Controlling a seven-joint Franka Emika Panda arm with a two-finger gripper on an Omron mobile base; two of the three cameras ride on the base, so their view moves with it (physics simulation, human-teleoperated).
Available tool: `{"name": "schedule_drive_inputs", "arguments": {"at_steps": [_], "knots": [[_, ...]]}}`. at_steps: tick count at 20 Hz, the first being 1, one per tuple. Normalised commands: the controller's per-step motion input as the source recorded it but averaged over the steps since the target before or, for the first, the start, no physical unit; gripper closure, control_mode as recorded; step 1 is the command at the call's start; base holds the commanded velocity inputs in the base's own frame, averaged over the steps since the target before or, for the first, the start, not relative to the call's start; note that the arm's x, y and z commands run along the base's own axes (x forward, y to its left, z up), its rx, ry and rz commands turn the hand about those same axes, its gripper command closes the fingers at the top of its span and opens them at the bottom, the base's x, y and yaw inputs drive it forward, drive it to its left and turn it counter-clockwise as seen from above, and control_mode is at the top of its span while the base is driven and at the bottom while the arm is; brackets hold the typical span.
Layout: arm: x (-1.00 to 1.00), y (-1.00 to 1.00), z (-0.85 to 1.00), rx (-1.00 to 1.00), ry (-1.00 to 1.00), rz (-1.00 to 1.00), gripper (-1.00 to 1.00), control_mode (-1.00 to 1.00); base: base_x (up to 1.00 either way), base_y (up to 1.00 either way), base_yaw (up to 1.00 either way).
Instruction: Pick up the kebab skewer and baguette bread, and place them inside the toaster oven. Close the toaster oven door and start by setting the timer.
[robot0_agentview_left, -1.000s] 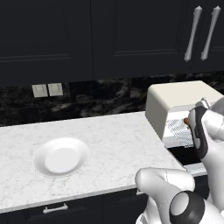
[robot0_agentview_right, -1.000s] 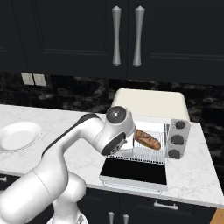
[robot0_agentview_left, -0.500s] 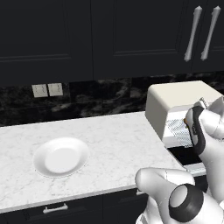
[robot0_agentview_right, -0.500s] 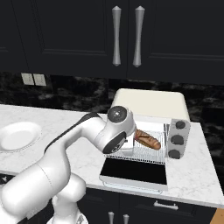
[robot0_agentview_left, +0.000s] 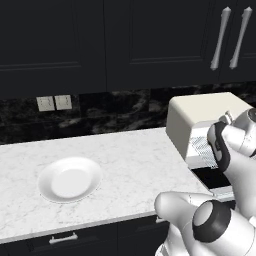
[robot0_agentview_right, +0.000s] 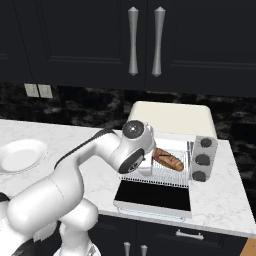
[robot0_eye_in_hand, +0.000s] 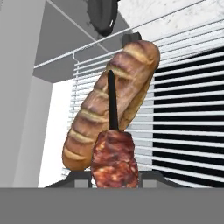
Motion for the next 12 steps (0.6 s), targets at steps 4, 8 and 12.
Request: {"name": "schedule_drive_inputs", "arguments": {"at_steps": [4,8,12], "knots": [[0.17,0.0,-0.04,0.0,0.0,-0.06,1.0,-1.0,0.0,0.0,0.0],[0.15,-0.01,-0.01,0.03,0.0,-0.06,1.0,-1.0,0.0,0.0,0.0],[0.0,-0.04,0.0,0.0,0.0,-0.09,1.0,-1.0,0.0,0.0,0.0]]}}
